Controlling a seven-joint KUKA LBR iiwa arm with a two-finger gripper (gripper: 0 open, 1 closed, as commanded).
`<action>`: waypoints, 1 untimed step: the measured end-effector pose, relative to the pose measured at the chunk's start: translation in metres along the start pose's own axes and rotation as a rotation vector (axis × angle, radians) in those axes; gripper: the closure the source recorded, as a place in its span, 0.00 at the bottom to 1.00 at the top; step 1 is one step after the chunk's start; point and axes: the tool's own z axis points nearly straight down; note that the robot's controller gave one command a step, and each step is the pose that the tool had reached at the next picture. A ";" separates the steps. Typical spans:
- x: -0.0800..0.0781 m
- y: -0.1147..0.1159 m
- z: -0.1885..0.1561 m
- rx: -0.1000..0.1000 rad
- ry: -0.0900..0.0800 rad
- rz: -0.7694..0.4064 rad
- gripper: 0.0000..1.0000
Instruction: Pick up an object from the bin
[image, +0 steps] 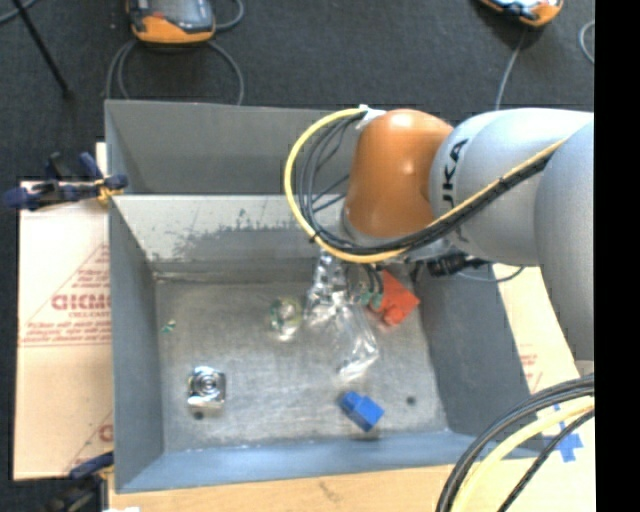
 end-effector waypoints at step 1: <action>-0.001 0.001 -0.002 -0.003 -0.004 0.002 0.00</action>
Offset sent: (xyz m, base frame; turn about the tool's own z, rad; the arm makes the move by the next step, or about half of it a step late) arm 0.0000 0.0000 0.0000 0.0000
